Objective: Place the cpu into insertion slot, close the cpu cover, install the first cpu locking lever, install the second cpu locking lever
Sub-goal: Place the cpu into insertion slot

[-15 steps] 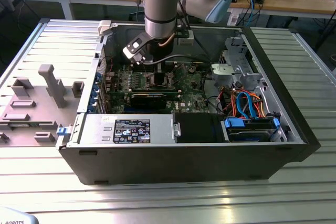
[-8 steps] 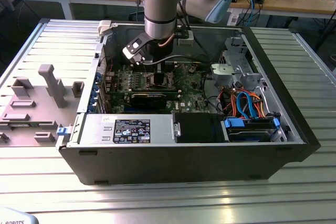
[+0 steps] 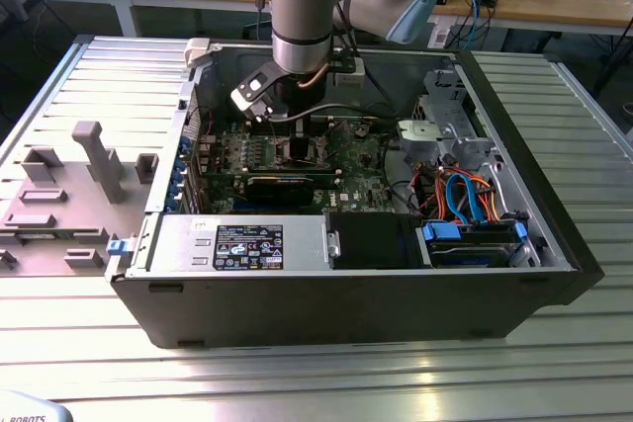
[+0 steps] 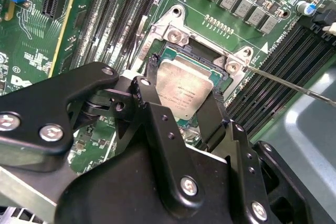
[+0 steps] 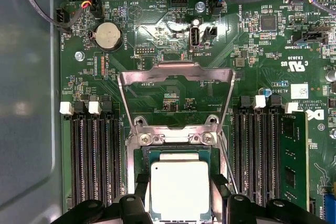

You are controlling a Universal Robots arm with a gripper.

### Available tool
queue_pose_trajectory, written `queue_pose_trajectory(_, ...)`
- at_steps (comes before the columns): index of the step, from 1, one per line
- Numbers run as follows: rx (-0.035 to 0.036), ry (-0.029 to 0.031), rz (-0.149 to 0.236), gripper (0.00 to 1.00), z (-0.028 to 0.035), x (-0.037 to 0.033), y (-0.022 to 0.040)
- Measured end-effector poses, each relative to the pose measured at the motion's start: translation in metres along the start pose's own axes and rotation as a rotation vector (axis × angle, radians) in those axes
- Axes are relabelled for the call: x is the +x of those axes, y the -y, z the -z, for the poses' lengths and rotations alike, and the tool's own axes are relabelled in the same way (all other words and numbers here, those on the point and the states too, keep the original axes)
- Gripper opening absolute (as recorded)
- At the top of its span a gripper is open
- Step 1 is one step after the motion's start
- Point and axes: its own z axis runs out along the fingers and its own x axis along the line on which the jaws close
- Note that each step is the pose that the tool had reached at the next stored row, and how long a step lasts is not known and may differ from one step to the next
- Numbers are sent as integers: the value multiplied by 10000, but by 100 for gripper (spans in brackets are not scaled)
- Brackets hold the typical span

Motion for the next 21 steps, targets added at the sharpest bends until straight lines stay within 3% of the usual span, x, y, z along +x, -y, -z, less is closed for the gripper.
queue_pose_trajectory(15,-7,-13,6,54,-20,4,-7)
queue_pose_trajectory(17,-2,-3,6,62,-18,3,-6)
queue_pose_trajectory(21,1,2,5,62,-9,2,-6)
